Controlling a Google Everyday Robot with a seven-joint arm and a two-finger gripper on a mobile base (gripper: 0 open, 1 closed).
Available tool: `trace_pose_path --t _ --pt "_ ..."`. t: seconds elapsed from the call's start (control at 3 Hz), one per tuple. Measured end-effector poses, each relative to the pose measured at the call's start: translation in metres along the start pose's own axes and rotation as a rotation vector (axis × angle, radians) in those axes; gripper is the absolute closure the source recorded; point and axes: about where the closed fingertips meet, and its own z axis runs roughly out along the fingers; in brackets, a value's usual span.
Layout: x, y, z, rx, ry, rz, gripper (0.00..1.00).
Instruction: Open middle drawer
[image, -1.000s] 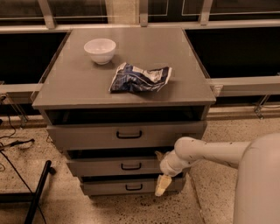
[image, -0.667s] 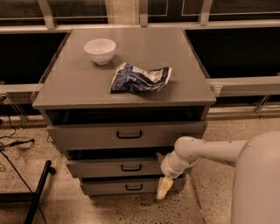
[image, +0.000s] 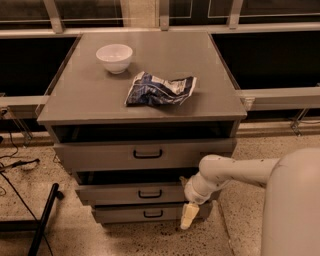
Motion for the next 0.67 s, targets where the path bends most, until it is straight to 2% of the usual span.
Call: trace_pose_path --t 0.33,0.67 --pt "0.003 0.015 -0.006 -0.035 0.013 0.009 0.00" --pt "0.006 0.040 -0.017 -0.089 0.029 0.020 0.00"
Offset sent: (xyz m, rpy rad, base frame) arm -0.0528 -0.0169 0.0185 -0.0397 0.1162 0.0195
